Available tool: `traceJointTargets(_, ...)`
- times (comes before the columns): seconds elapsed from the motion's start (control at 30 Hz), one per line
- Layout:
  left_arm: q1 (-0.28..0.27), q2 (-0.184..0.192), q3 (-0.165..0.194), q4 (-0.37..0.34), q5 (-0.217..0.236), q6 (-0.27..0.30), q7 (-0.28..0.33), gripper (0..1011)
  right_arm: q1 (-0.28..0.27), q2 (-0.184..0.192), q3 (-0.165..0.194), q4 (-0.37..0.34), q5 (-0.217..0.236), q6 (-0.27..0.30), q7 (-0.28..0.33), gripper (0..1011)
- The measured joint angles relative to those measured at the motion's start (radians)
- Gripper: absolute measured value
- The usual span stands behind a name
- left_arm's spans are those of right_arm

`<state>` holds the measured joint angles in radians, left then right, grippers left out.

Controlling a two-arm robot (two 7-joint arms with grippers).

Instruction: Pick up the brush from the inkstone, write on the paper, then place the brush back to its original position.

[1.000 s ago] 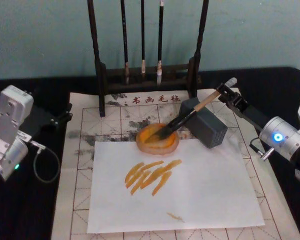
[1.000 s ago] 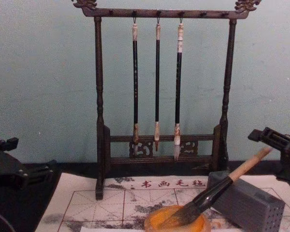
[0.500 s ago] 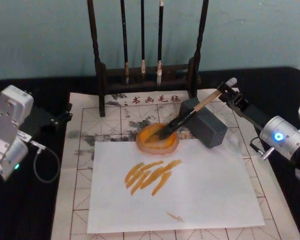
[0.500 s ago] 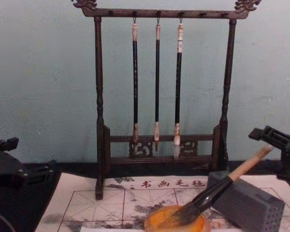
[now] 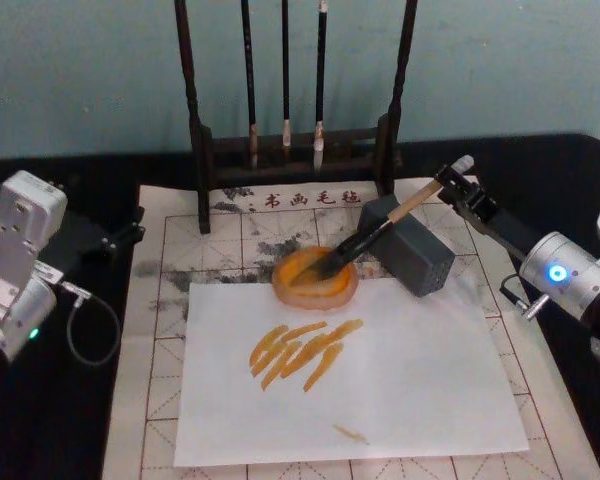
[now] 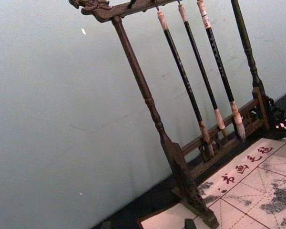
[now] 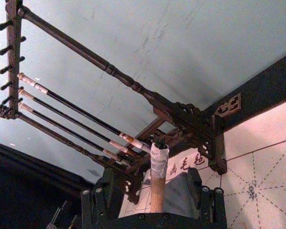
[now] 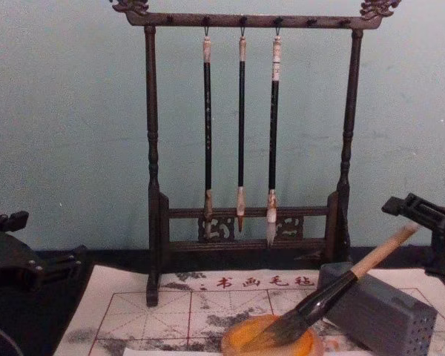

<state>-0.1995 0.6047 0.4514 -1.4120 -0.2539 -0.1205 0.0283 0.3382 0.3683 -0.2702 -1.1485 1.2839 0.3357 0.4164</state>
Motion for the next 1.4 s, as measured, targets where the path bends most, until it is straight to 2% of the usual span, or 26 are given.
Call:
traceJointTargets(0.13,0.0,0.0,0.0,0.0,0.0,0.0,0.0,1001,0.0,0.0,0.0,0.0,0.0,0.0,0.0,1002)
traceJointTargets(0.27,0.0,0.0,0.0,0.0,0.0,0.0,0.0,1001,0.0,0.0,0.0,0.0,-0.001,0.0,0.0,952)
traceJointTargets(0.47,0.0,0.0,0.0,0.0,0.0,0.0,0.0,1001,0.0,0.0,0.0,0.0,-0.001,0.0,0.0,799)
traceJointTargets(0.5,0.0,0.0,0.0,0.0,0.0,0.0,0.0,1001,0.0,0.0,0.0,0.0,-0.001,0.0,0.0,744)
traceJointTargets(0.57,0.0,0.0,0.0,0.0,0.0,0.0,0.0,1001,0.0,0.0,0.0,0.0,-0.002,0.0,0.0,712)
traceJointTargets(0.83,0.0,0.0,0.0,0.0,0.0,0.0,0.0,1001,0.0,0.0,0.0,0.0,-0.002,0.0,0.0,424)
traceJointTargets(0.93,0.0,0.0,0.0,0.0,0.0,0.0,0.0,1001,0.0,0.0,0.0,0.0,-0.002,0.0,0.0,366)
traceJointTargets(1.07,0.0,0.0,0.0,0.0,0.0,0.0,0.0,1001,0.0,0.0,0.0,0.0,-0.002,0.0,0.0,207)
traceJointTargets(1.13,0.0,0.0,0.0,0.0,0.0,0.0,0.0,1001,0.0,0.0,0.0,0.0,-0.002,0.0,0.0,176)
traceJointTargets(1.4,0.0,0.0,0.0,0.0,0.0,0.0,0.0,1001,0.0,0.0,0.0,0.0,-0.002,0.0,0.0,174)
